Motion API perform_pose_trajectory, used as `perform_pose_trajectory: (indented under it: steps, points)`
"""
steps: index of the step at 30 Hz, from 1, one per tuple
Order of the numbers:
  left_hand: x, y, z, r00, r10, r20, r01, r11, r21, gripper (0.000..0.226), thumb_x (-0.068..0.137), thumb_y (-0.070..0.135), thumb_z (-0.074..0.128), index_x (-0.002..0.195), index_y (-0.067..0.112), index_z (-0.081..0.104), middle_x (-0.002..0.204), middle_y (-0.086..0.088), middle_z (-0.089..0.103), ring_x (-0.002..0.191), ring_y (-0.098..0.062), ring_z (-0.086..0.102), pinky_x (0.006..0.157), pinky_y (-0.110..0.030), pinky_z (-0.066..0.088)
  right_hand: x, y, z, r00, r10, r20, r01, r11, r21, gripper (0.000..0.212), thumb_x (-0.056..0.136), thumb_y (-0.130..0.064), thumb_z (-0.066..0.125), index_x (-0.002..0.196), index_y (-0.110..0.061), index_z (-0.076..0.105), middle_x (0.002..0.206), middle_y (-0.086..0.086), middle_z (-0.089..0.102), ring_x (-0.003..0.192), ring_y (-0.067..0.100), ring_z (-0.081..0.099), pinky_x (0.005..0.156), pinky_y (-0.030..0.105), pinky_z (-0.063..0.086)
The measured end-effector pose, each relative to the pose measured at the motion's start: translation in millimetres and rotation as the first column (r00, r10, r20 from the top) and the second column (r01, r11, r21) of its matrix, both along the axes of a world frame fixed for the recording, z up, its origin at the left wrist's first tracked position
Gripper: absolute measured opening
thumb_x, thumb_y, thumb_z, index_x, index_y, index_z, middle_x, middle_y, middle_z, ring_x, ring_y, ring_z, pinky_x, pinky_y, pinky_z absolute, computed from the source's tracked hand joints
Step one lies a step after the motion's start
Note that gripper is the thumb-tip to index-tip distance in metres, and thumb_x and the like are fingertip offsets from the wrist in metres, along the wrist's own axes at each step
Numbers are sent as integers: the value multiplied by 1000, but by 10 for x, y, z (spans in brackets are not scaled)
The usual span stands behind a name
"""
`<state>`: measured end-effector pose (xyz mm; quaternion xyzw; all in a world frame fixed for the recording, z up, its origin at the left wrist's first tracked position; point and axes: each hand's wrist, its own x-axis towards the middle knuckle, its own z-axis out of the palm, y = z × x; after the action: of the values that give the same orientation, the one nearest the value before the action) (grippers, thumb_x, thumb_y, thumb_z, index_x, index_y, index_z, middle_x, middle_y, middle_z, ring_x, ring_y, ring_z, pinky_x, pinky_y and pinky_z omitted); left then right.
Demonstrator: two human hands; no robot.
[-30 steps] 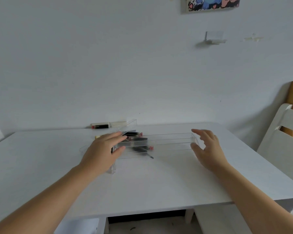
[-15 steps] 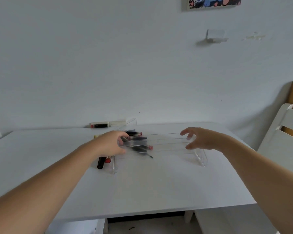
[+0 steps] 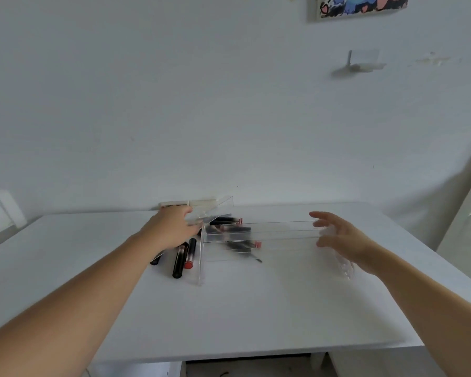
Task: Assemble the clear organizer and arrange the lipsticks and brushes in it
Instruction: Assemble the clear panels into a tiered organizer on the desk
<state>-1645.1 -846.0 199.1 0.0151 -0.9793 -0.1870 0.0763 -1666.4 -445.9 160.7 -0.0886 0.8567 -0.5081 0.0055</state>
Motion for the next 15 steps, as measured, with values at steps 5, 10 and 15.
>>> perform_pose_trajectory:
  steps: [5, 10, 15]
  points:
    - [-11, -16, -132, 998, 53, 19, -52, 998, -40, 60, 91, 38, 70, 146, 23, 49, 134, -3, 63, 113, -25, 63, 93, -36, 50, 79, -16, -153, 995, -75, -68, 58, 973, -223, 44, 82, -26, 69, 120, -47, 64, 120, -10, 67, 103, 2, 65, 92, 27, 43]
    - [-74, -17, -107, 998, 65, 12, -64, 996, -64, 50, 94, 29, 67, 142, 24, 53, 121, -1, 69, 105, -23, 65, 92, -37, 52, 81, -15, -187, 992, -94, -87, 71, 969, -238, 37, 80, -41, 70, 117, -45, 66, 114, -11, 70, 108, 3, 64, 97, 29, 44]
    - [-106, -60, -3, 983, 102, -153, -118, 989, -94, 24, 96, 19, 56, 114, 20, 73, 110, -5, 74, 95, -27, 67, 84, -40, 56, 54, -66, -207, 994, -83, -76, 64, 972, -224, 45, 72, -63, 66, 117, -53, 64, 110, -21, 69, 105, -7, 62, 91, 22, 41]
